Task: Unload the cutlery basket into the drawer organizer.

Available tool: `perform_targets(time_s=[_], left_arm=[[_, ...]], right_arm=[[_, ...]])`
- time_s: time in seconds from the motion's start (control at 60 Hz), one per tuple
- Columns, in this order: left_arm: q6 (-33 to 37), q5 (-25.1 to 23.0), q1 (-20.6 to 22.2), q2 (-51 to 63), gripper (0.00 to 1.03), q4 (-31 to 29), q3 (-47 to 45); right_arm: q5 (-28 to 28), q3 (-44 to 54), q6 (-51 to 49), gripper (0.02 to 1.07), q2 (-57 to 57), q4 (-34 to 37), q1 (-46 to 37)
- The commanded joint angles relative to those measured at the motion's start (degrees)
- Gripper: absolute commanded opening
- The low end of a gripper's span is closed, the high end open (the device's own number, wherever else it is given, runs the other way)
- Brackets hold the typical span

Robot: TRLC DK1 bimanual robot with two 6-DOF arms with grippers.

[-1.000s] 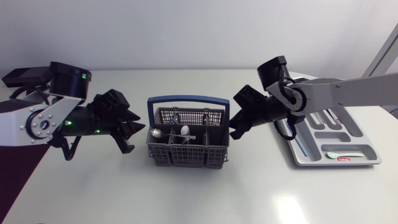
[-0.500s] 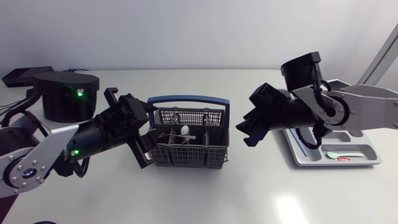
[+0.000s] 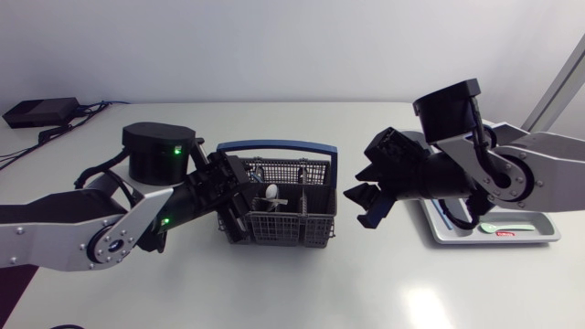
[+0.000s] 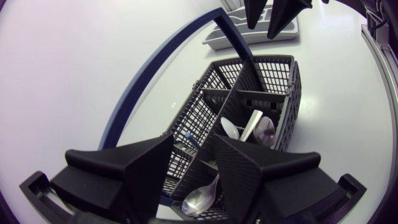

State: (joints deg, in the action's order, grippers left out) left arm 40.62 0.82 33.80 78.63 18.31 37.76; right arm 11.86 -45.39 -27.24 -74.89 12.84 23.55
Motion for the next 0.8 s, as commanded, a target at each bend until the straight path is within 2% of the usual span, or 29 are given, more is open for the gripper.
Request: perform_targets(time_s=[0.0,0.267,0.467,0.667,0.783], left_arm=[[1.1,0.4,-0.3,2.0,0.33,1.5,1.5],[1.1,0.4,-0.2,3.1,0.07,4.2,1.9],[1.4,0.4,0.0,0.1,0.04,3.7,1.3],[1.8,0.4,0.8,-8.4,0.04,-2.0,1.5],[1.7,0.5,3.2,-15.7,0.04,-9.5,2.8]], right_arm=[[-0.7,1.4,-0.1,0.6,0.0,0.0,0.6],[-0.8,1.5,-0.1,0.6,-0.6,-0.5,0.9],[-0.8,1.8,-0.1,0.6,-1.3,-0.7,1.4],[-1.5,2.1,-0.2,0.6,-0.4,-0.7,2.3],[-1.7,2.3,-0.2,0.6,1.0,0.0,3.1]])
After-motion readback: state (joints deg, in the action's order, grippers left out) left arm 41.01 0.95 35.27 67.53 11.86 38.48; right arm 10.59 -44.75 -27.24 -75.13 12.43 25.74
